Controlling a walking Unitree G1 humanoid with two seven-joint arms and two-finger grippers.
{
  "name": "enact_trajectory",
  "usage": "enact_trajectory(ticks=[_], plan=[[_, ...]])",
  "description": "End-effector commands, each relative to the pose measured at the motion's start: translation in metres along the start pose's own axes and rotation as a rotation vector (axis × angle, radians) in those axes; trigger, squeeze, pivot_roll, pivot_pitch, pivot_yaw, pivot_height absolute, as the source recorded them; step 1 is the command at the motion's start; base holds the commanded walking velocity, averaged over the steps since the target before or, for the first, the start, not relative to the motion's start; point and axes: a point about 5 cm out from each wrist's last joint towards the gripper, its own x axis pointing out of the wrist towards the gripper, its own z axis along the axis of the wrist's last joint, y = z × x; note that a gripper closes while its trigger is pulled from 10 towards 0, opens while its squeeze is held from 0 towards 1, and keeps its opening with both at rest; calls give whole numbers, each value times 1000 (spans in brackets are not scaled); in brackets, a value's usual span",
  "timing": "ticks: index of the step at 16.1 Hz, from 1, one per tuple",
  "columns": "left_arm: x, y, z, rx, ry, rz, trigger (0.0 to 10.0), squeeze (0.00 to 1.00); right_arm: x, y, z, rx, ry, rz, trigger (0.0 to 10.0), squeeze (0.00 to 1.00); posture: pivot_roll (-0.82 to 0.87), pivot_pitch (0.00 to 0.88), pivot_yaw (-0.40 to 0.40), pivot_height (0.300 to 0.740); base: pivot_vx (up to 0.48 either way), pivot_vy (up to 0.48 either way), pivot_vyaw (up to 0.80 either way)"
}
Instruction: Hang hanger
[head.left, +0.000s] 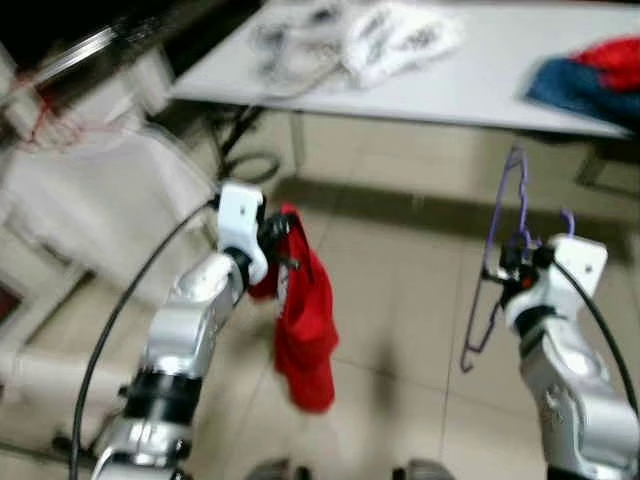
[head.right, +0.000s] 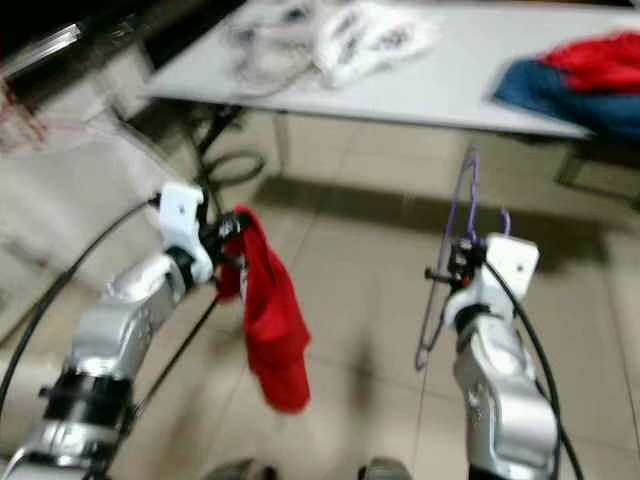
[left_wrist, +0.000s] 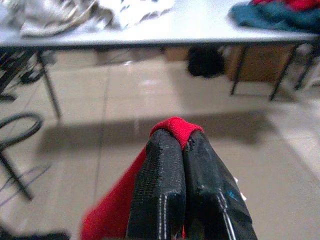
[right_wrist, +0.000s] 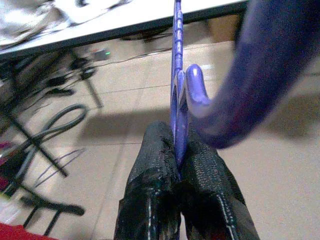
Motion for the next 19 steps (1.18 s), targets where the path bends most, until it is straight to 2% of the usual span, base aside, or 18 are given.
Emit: enact_trajectory(ticks=[1,5,9,12,17,19], plan=[[-6,13,5,-8,-31,60,10000,0,1,10,3,-14,-5,41,10000,0,-166,0,84,740,0,0,-788],[-18,14,4,-23,-75,113,10000,0,9,24,16,-187,-36,256,10000,0,-141,0,20,740,66,0,0],[-14,17,14,-8,-103,116,10000,0,13,35,25,-312,-72,405,10000,0,-136,0,11,740,332,0,0],[-8,15,21,4,-119,100,10000,0,15,31,25,-342,-69,408,10000,0,-140,0,19,740,360,0,0],[0,17,26,-4,-133,109,10000,0,19,25,28,-397,-74,440,10000,0,-160,0,35,740,376,0,-745],[2,17,27,-7,-138,104,10000,0,19,24,32,-409,-91,449,10000,0,-167,0,38,740,398,0,0]])
